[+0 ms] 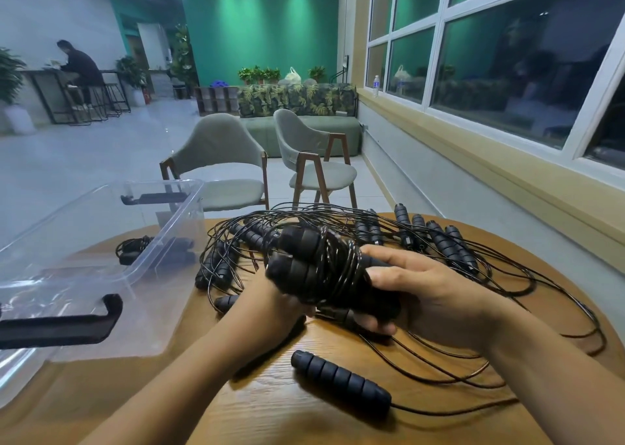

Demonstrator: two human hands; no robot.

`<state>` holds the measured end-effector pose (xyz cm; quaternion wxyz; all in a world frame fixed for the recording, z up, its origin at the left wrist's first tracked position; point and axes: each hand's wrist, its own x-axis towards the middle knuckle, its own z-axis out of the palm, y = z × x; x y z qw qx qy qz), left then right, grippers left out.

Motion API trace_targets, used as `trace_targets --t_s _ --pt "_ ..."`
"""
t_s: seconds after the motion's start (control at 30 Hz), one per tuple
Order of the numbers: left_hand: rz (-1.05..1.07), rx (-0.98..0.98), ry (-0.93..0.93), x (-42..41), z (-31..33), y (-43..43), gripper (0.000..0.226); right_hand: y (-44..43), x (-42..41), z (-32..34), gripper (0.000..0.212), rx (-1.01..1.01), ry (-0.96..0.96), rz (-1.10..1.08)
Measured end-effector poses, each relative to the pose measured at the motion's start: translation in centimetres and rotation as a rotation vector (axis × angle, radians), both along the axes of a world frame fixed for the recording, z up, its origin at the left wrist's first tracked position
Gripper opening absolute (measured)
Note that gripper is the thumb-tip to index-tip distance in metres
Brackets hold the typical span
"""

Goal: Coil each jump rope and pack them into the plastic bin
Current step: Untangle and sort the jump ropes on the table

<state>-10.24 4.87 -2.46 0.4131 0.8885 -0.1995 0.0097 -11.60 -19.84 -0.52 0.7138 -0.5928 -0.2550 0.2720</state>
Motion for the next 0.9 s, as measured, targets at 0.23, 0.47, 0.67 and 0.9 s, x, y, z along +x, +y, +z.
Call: trace_targets --t_s 0.23,0.47,0.67,0.9 --pt "-0.058 -0.385 0.180 -0.3 -0.9 -1.4 0.033 0.8 0.6 -0.4 0.045 0.067 -0.002 -0.349" --pt "0.022 -0.702 0.475 -0.2 -1.5 -2.4 0.028 2.0 0.1 -1.2 0.015 -0.300 -0.412 -0.535" --pt "0.096 -0.865 0.578 -0.1 -1.0 -2.4 0.034 2.4 0.3 -2.3 0.024 -0.575 -0.919 -0.644" --pt "0.058 -0.922 0.571 0.2 -0.1 -1.2 0.029 2.6 0.3 -3.1 0.042 -0.769 -1.269 -0.675"
